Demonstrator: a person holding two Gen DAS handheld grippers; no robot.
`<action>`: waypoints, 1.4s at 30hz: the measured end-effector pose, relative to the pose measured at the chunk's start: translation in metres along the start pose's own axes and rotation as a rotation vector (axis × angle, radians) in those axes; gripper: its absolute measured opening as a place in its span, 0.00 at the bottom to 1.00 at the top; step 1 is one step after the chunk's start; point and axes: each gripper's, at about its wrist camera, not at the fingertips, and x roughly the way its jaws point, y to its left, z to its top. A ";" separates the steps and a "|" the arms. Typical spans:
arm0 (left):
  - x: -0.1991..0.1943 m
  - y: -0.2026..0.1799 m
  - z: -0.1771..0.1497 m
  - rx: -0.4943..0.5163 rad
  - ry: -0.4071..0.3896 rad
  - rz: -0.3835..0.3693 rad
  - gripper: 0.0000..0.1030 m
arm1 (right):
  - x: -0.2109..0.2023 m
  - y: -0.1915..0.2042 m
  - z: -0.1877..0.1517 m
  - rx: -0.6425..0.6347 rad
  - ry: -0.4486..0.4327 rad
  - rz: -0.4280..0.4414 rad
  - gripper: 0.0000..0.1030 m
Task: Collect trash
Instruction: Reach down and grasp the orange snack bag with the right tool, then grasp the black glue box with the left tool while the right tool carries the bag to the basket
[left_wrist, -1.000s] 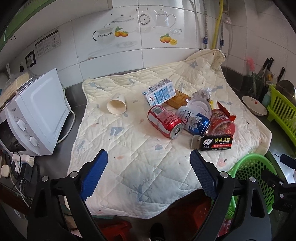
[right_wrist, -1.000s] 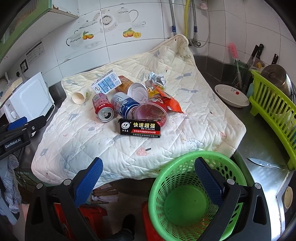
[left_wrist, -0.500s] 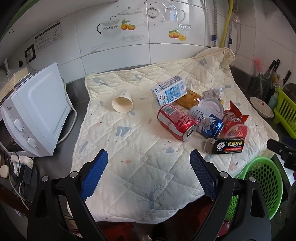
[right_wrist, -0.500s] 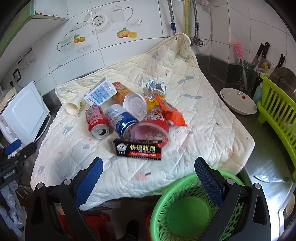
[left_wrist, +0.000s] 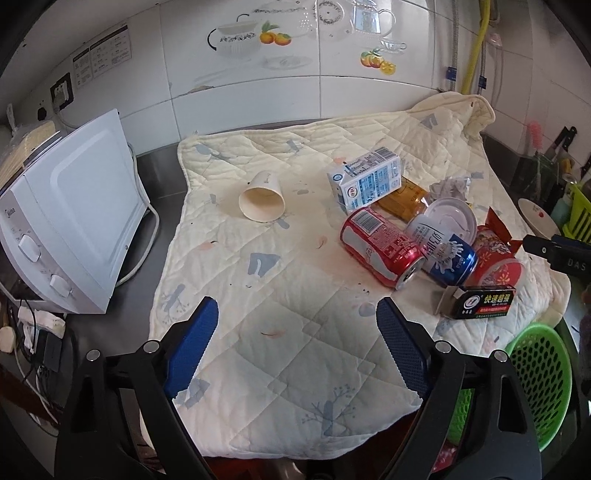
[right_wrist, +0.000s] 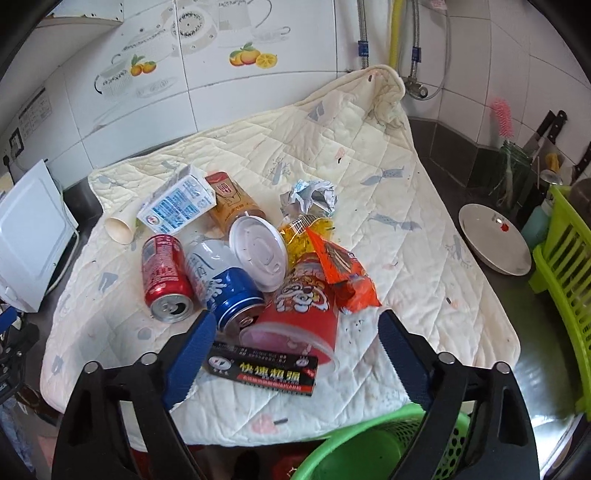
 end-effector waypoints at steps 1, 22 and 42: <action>0.001 0.001 0.001 0.002 0.000 0.001 0.83 | 0.006 -0.002 0.003 0.002 0.009 0.005 0.81; 0.034 0.012 0.014 0.002 0.038 0.004 0.83 | 0.094 -0.016 0.041 -0.047 0.104 -0.099 0.43; 0.037 -0.077 0.010 0.222 0.024 -0.295 0.83 | 0.028 -0.048 0.028 0.056 -0.014 -0.084 0.02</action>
